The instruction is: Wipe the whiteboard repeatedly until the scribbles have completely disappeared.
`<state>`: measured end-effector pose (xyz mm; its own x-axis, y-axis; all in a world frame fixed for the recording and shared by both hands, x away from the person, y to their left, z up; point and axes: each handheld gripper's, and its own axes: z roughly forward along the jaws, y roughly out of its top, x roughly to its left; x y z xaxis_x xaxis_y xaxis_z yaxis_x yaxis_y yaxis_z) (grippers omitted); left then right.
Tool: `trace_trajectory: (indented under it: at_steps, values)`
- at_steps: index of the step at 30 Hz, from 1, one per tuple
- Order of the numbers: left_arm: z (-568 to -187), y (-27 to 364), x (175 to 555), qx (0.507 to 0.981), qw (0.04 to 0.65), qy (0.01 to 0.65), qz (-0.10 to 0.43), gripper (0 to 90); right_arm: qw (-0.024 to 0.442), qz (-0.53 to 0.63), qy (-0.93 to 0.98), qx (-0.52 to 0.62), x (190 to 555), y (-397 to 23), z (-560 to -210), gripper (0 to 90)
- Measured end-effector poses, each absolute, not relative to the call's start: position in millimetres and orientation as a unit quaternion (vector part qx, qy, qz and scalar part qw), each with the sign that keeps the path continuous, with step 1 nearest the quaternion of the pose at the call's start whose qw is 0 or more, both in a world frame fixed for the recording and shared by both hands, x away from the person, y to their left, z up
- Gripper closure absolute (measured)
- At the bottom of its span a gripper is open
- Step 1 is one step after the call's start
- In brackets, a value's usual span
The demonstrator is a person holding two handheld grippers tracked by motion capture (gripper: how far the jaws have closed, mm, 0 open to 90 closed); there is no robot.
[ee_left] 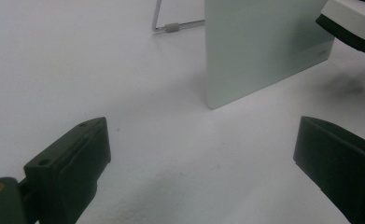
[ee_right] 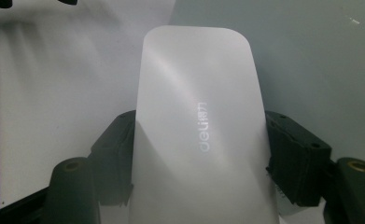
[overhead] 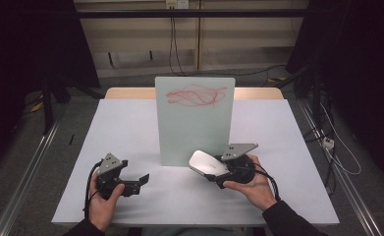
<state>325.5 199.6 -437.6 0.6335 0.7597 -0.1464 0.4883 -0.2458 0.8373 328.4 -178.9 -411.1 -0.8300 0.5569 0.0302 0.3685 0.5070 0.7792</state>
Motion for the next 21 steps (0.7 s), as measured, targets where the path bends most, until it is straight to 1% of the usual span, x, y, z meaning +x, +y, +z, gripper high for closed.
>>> trace_trajectory:
  at_steps: [9,15,21]
  values:
    - [-439,203,327,0.774,0.465,0.406,0.141,3.8,0.132,0.426,0.853,0.271,325,-182,-405,31.1]
    - [-439,202,326,0.774,0.466,0.406,0.14,3.8,0.159,0.435,0.844,0.27,321,-183,-401,31.1]
    - [-438,201,326,0.776,0.465,0.402,0.142,3.8,0.2,0.431,0.84,0.262,318,-182,-393,31.1]
